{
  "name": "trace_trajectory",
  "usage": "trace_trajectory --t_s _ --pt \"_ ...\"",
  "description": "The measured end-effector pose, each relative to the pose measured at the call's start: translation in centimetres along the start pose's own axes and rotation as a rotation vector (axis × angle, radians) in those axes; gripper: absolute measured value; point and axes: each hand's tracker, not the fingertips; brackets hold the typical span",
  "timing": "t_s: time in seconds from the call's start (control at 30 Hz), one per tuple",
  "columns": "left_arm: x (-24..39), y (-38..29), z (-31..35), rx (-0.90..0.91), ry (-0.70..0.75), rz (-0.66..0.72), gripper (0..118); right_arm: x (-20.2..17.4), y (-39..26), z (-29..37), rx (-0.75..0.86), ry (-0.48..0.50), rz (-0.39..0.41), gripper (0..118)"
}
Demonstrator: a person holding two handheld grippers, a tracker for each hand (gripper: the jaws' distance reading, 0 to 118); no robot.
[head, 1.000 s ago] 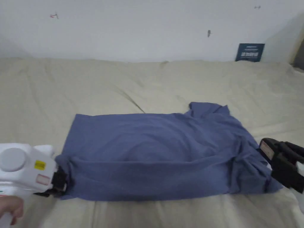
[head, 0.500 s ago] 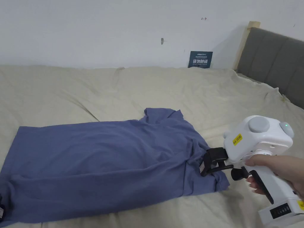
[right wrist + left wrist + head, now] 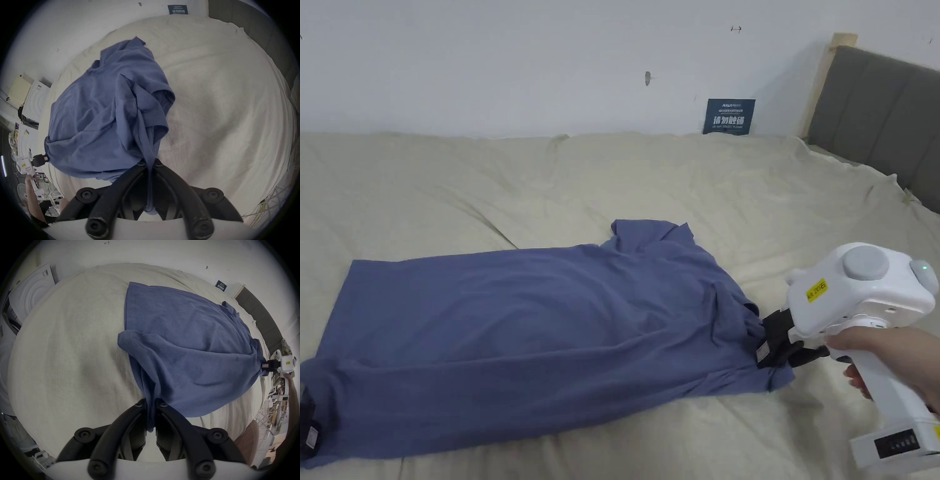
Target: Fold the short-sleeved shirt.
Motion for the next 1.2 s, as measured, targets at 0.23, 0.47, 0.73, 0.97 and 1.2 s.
trace_trajectory --t_s 0.23,0.47,0.73,0.97,1.2 --pt "0.3 -0.5 4.0 -0.039 0.007 -0.107 9 -0.5 -1.2 5.4 -0.047 0.002 0.097 2" --pt "-0.1 -3.9 9.4 -0.079 -0.026 -0.155 9 -0.7 -6.0 10.7 -0.111 0.037 0.173 2" --pt "-1.3 -9.1 4.5 -0.107 -0.043 -0.067 9 1.8 -11.4 3.6 -0.153 -0.004 0.148 2" --pt "-3.1 -10.7 4.8 -0.041 0.017 0.043 71 3.7 -12.9 4.5 -0.073 -0.168 0.125 98" --pt "-1.7 -10.8 9.2 0.092 0.045 0.019 118 1.1 -14.4 10.7 0.194 -0.073 0.138 103"
